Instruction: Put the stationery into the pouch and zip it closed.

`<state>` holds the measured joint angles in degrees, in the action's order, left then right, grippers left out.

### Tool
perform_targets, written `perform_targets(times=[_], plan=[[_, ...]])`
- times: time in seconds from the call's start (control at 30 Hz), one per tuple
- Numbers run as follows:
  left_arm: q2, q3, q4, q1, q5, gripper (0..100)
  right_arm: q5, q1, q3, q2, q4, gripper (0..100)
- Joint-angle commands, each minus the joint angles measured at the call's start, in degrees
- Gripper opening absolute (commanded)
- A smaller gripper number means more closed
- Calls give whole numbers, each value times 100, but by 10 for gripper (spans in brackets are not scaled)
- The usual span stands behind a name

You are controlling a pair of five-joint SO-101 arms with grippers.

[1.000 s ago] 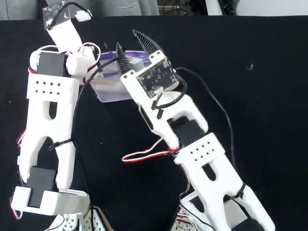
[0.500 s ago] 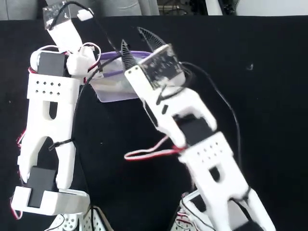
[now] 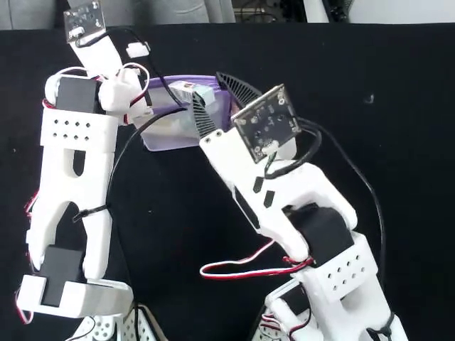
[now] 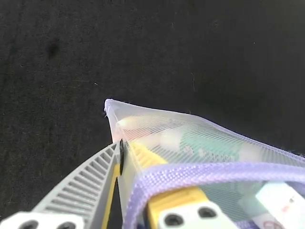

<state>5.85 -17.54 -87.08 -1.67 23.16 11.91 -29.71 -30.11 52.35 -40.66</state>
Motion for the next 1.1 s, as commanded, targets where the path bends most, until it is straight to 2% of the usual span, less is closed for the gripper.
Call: perform_targets(times=[0.0, 0.33, 0.63, 0.83, 1.0, 1.07], plan=[[35, -4, -18, 66, 9, 30, -123, -53, -136, -22, 44, 134], [53, -4, -18, 66, 9, 30, -132, -62, -57, -681, 114, 134], [70, -4, -18, 66, 9, 30, -132, -44, -163, -716, 519, 134], [79, -4, -35, 57, 18, 30, -132, -44, -277, -1297, 914, 131], [79, -4, -35, 57, 9, 30, -132, -44, -163, -1446, 879, 21], [79, -4, -35, 57, 9, 30, -132, -44, -57, -1446, 730, 15]])
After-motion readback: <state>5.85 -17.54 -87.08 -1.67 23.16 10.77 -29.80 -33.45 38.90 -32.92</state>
